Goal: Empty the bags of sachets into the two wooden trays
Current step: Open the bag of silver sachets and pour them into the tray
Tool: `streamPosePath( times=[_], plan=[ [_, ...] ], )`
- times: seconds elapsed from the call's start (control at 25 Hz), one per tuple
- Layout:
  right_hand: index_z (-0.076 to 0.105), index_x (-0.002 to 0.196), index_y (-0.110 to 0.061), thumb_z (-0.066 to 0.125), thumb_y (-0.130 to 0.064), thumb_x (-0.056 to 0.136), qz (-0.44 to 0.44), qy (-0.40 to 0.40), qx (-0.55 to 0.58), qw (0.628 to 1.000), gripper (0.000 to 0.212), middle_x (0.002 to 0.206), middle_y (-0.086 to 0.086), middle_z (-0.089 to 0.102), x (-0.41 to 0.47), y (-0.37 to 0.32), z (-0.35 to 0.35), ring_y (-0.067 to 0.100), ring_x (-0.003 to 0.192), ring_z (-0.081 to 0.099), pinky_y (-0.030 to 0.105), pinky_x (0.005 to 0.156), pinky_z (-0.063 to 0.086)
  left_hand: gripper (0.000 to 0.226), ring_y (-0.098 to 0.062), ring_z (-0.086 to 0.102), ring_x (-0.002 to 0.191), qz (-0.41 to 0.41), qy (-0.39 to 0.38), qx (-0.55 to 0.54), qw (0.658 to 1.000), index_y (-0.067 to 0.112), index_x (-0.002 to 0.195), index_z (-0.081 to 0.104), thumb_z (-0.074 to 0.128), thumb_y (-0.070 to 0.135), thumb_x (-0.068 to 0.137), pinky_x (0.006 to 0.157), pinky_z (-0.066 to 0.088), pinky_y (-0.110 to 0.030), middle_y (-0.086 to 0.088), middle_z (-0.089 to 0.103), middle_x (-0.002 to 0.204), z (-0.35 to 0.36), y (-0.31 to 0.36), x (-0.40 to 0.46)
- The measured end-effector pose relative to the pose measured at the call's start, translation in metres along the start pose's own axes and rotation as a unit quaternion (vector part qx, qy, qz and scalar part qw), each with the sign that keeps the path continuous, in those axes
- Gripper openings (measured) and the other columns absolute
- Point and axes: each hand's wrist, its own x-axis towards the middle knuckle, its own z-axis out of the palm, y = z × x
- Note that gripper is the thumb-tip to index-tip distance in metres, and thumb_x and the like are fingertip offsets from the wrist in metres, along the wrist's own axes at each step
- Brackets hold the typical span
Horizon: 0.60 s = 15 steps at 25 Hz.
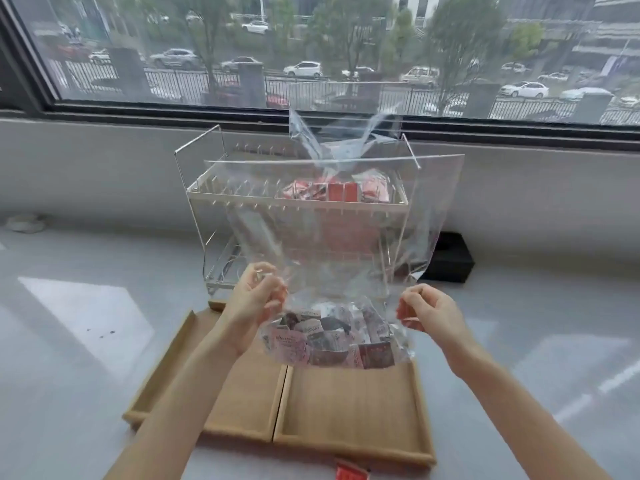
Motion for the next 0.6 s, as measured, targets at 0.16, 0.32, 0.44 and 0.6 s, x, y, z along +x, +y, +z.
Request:
streamPosePath(
  times=[0.16,0.32,0.44,0.6],
  plan=[
    [0.057,0.078,-0.017,0.048,-0.012,0.089,0.058,-0.016,-0.017,0.998,0.016,0.067,0.003,0.062,-0.003,0.033,-0.004,0.017,0.066,0.058,0.027,0.067,0.048,0.015,-0.009,0.054,0.055,-0.026,-0.04,0.058,0.997,0.027,0.081,0.056,0.051,0.015,0.088,0.054,0.049,-0.018,0.008,0.06,0.057,-0.002,-0.029,-0.004],
    [0.063,0.097,-0.018,0.052,-0.017,0.088,0.071,-0.051,-0.084,0.993,0.014,0.084,0.003,0.067,0.0,0.044,-0.008,0.015,0.079,0.062,0.029,0.077,0.049,0.015,-0.002,0.064,0.072,-0.048,-0.057,0.103,0.992,0.017,0.077,0.054,0.048,0.018,0.091,0.067,0.051,-0.02,0.005,0.065,0.079,0.001,-0.038,-0.001],
    [0.065,0.096,-0.024,0.057,-0.02,0.086,0.018,-0.022,-0.094,0.995,0.013,0.099,-0.01,0.065,0.002,0.035,-0.012,-0.005,0.085,0.061,0.011,0.073,0.047,0.014,-0.009,0.061,0.094,-0.018,-0.078,0.163,0.983,0.025,0.084,0.061,0.049,0.022,0.09,0.083,0.044,-0.026,0.009,0.066,0.098,0.004,-0.031,0.004],
    [0.065,0.093,-0.027,0.059,-0.018,0.086,-0.07,0.014,-0.016,0.997,0.013,0.091,-0.027,0.067,0.011,0.009,-0.019,-0.017,0.08,0.059,0.004,0.068,0.045,0.018,-0.002,0.062,0.102,0.06,-0.12,0.163,0.978,0.046,0.097,0.062,0.059,0.036,0.082,0.087,0.044,-0.019,0.016,0.07,0.102,0.009,-0.008,0.005]
  ],
)
